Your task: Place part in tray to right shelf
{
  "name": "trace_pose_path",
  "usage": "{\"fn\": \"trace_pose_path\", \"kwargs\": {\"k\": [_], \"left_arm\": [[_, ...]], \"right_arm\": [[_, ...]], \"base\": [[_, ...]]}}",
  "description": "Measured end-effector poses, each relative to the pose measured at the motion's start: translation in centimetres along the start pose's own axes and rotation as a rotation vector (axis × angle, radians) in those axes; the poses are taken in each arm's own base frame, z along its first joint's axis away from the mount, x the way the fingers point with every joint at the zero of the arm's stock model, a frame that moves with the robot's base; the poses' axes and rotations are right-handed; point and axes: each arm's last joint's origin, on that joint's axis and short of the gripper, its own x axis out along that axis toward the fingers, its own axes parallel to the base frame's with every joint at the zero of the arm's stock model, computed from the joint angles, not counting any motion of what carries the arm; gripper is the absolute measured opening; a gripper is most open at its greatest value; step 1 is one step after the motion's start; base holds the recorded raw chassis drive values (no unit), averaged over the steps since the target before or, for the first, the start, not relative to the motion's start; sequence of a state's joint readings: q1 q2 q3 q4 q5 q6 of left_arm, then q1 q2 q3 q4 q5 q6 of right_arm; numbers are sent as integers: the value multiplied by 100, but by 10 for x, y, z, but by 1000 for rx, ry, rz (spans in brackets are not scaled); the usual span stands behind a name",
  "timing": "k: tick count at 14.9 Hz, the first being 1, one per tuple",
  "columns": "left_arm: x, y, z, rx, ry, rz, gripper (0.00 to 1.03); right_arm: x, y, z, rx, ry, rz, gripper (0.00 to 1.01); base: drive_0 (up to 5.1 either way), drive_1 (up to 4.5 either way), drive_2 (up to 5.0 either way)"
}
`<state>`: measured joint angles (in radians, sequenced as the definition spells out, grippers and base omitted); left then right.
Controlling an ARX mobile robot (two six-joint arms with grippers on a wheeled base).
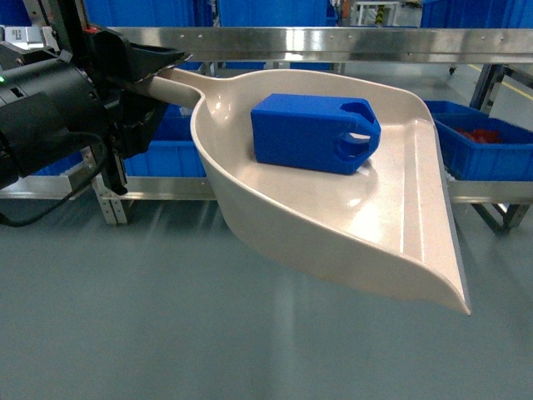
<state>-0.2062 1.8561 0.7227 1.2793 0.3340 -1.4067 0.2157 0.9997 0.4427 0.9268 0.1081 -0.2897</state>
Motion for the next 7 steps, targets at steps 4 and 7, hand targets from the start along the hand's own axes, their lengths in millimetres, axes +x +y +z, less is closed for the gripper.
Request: {"fn": "trace_pose_path", "kwargs": {"k": [4,7], "left_arm": [[0,0,-2,-1,8,-2,14],[0,0,-1,0,7,-3,14]], "right_arm": [[0,0,0,0,0,0,98],[0,0,0,0,-3,-1,98]], "base": [[0,0,0],[0,0,0]]}}
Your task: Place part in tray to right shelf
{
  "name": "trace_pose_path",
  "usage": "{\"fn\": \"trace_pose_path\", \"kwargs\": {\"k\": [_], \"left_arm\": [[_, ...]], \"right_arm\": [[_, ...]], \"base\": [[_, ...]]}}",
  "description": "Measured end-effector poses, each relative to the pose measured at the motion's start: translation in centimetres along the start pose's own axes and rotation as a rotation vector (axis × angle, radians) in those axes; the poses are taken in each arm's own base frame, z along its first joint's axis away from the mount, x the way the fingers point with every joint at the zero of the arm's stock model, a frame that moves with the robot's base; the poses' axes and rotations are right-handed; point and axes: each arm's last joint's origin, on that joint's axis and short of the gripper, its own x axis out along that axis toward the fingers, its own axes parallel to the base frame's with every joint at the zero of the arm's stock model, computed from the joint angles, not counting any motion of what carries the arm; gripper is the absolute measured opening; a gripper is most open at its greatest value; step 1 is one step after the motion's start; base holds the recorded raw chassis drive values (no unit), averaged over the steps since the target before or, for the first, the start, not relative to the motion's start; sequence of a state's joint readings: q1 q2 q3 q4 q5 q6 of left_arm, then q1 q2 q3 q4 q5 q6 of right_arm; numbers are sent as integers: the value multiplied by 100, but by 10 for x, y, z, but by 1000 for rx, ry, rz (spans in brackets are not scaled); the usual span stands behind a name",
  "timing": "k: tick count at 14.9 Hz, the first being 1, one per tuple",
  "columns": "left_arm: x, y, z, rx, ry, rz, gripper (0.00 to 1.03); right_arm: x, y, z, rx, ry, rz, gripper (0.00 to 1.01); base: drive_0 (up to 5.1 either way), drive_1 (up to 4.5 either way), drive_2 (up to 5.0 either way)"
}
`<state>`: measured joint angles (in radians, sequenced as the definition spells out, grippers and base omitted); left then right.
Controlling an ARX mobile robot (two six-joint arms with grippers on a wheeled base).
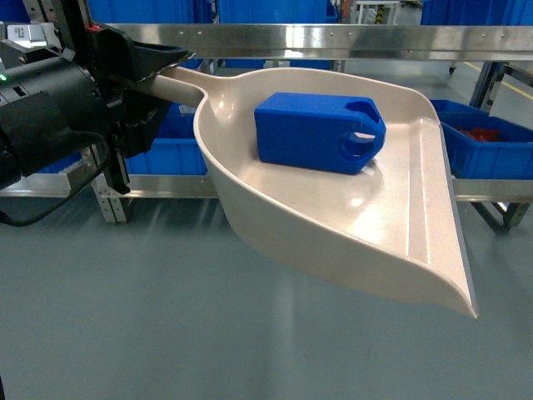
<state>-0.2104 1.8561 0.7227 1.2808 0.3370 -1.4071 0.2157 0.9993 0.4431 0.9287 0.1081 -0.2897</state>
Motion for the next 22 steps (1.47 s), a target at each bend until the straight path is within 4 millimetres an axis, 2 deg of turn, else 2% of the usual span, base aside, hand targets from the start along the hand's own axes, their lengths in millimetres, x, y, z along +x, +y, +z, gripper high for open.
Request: {"fn": "trace_pose_path", "kwargs": {"k": [22], "left_arm": [[0,1,0,-2,1,8,14]], "right_arm": [[0,0,-1,0,8,2,98]], "base": [[0,0,0]]}}
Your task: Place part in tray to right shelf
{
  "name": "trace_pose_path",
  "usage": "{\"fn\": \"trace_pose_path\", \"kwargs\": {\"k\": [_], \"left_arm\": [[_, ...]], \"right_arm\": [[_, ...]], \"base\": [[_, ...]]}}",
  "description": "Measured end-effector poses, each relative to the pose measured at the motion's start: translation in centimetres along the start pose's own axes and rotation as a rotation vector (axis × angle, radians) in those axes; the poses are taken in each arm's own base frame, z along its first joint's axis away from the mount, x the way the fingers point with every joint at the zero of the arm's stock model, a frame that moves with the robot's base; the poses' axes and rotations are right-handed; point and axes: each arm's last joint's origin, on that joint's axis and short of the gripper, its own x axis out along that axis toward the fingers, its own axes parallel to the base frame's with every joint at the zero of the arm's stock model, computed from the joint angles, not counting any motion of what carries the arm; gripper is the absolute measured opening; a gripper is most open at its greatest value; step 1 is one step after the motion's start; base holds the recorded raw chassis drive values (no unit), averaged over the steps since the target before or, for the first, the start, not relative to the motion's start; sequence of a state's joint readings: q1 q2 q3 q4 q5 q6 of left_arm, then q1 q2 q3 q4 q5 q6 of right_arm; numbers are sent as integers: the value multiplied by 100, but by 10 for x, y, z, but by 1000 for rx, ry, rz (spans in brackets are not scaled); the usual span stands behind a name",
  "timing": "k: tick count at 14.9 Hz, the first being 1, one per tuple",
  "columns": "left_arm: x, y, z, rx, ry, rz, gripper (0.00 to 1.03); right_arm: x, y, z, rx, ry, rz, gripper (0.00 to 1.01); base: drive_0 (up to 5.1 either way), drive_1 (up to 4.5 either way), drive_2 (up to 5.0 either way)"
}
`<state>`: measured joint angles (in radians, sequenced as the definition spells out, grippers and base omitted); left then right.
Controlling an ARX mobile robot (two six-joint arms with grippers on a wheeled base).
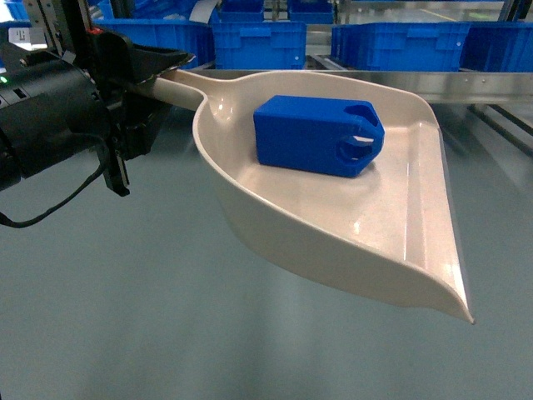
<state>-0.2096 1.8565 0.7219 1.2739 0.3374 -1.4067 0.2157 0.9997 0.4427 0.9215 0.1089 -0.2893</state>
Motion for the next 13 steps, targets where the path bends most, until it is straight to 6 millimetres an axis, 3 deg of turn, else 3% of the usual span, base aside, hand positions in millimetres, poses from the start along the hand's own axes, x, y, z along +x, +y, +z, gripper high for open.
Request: {"fn": "trace_pose_path", "kwargs": {"k": [2,5,13], "left_arm": [[0,0,0,1,-1,-2,14],[0,0,1,2,-3,-5,14],[0,0,-1,1,5,-3,14]], "right_arm": [[0,0,0,0,-4,-1,98],[0,0,1,1,-8,-1,98],[0,0,1,1,-5,-4,98]], "base": [[0,0,0],[248,205,-503],[12,410,-386]]}}
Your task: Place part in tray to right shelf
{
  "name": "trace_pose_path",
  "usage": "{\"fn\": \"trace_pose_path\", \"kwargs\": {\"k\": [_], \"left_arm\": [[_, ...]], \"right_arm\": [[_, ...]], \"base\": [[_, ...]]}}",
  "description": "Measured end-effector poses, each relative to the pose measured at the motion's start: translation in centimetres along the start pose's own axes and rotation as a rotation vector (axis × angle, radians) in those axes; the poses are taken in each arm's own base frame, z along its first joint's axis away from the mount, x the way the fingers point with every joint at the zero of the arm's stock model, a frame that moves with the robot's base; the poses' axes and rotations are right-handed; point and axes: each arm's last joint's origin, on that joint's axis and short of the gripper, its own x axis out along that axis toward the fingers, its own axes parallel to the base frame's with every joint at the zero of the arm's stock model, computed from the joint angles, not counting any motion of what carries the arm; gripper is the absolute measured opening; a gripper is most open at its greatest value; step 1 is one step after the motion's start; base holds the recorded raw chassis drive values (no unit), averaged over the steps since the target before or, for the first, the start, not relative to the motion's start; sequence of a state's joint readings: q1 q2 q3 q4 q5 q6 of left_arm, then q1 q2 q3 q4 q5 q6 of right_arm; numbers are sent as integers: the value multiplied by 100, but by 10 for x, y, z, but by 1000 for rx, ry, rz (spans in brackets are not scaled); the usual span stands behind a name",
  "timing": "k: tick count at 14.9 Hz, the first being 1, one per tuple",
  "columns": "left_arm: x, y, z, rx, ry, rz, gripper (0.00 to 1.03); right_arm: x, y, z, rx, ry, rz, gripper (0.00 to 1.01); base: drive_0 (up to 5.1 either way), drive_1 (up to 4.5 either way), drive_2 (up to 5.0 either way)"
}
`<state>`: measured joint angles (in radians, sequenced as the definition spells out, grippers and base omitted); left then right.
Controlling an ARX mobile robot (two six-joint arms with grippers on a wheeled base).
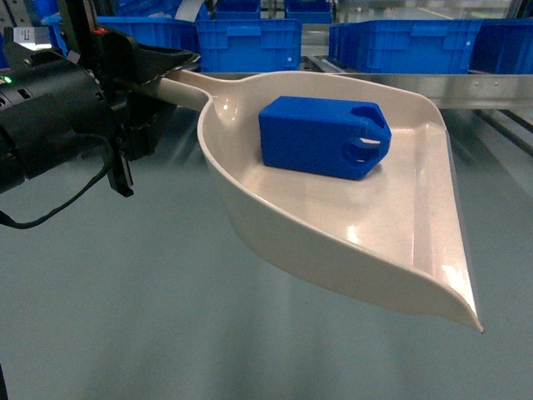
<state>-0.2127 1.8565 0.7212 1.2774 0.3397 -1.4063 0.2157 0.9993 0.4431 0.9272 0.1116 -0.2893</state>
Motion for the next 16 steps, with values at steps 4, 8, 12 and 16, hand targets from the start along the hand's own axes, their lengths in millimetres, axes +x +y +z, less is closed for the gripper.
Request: {"fn": "trace_pose_path", "kwargs": {"k": [4,8,12,16], "left_arm": [[-1,0,2,1,-10,-1,14],[-1,0,2,1,-12,-1,14],[0,0,2,0,-7,1,14],[0,-1,2,2,-5,-6,14]], "right_arm": [[0,0,0,0,4,1,98],[0,0,0,0,0,1,98],[0,0,0,0,0,1,98],[0,0,0,0,-1,0,98]], "base": [[140,291,-454],[344,126,-490],[356,144,-477],[333,159,-489]]}}
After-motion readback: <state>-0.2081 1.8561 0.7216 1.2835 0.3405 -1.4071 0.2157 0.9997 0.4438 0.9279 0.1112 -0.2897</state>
